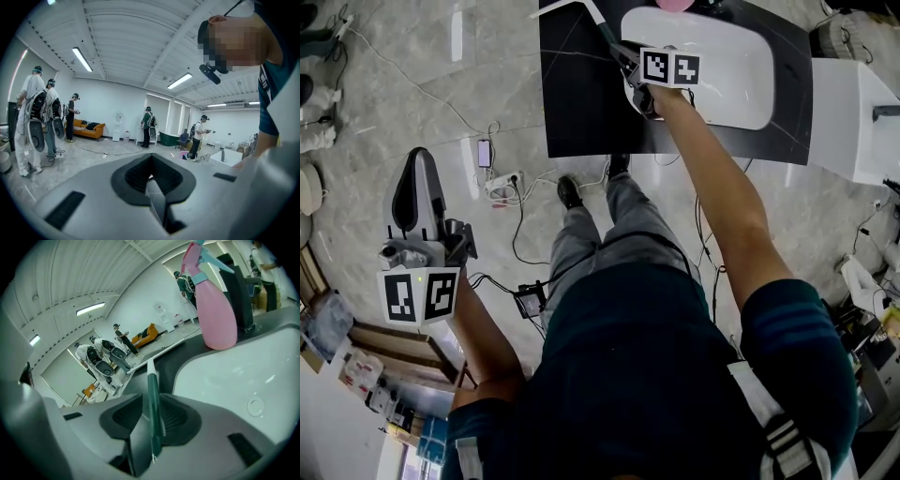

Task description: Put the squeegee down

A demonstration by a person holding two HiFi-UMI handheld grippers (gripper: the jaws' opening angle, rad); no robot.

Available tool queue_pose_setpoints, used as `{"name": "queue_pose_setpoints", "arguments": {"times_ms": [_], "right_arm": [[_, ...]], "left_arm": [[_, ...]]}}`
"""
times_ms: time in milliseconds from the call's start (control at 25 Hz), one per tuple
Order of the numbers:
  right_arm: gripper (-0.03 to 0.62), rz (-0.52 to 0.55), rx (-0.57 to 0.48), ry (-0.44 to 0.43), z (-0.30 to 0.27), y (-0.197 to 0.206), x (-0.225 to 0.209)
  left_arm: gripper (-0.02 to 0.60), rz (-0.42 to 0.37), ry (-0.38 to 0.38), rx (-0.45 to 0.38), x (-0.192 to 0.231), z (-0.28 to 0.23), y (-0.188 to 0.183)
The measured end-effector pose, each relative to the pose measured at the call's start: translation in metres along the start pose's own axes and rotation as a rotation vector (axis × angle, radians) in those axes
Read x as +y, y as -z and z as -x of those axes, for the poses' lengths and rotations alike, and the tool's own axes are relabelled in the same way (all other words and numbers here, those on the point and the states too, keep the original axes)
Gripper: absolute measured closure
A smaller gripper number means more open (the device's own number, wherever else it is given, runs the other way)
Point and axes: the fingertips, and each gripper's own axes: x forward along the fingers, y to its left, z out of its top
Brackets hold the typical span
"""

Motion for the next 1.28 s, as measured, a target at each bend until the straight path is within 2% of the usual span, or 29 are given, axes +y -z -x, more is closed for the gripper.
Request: {"name": "queue_pose_setpoints", "arguments": {"times_ms": [280,560,760,960,1160,1280], "right_arm": [[0.49,-0.006,-0.122,0.015,0.052,-0.024,0.016],[0.519,0.026,-0.35,-0.041,0.152,-0.07,0.073],[0.565,0.121,-0.52,-0.085,0.233,-0.103,0.133],[0.58,0.278,-0.658,-0.102,0.312,-0.125,0.197],[0.585,0.452,-0.747,-0.098,0.38,-0.126,0.254],[0.586,0.522,-0.788,-0.091,0.414,-0.118,0.278]], "left_arm": [[0.577,-0.03,0.016,-0.046,0.002,0.018,-0.021],[0.577,-0.061,0.046,-0.089,-0.001,0.041,-0.042],[0.577,-0.084,0.082,-0.12,-0.007,0.054,-0.057],[0.577,-0.112,0.125,-0.161,-0.017,0.069,-0.072],[0.577,-0.137,0.163,-0.189,-0.025,0.083,-0.082],[0.577,-0.153,0.184,-0.206,-0.031,0.093,-0.086]]}}
